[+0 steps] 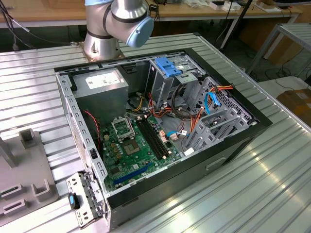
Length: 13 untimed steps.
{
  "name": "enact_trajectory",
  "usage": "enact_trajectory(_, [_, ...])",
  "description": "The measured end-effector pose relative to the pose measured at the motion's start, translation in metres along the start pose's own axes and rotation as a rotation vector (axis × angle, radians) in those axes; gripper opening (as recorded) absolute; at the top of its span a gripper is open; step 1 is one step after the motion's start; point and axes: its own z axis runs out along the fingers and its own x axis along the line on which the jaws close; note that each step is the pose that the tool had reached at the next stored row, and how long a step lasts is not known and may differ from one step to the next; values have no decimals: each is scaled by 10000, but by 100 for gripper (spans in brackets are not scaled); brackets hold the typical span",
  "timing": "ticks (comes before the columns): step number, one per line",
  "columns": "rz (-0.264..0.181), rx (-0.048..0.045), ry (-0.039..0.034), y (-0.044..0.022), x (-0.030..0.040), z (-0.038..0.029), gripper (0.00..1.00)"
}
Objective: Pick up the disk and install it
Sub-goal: 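Pick up the disk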
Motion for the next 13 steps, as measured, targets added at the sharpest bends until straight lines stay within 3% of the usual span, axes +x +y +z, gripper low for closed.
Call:
enact_trajectory(2, [0,1,0,1,0,-33,36])
enact_trajectory(6, [0,2,-1,5,1,-165,36])
enact_trajectory(8, [1,1,-2,8,1,-285,36])
enact_trajectory(13, [1,1,0,13,3,-478,36])
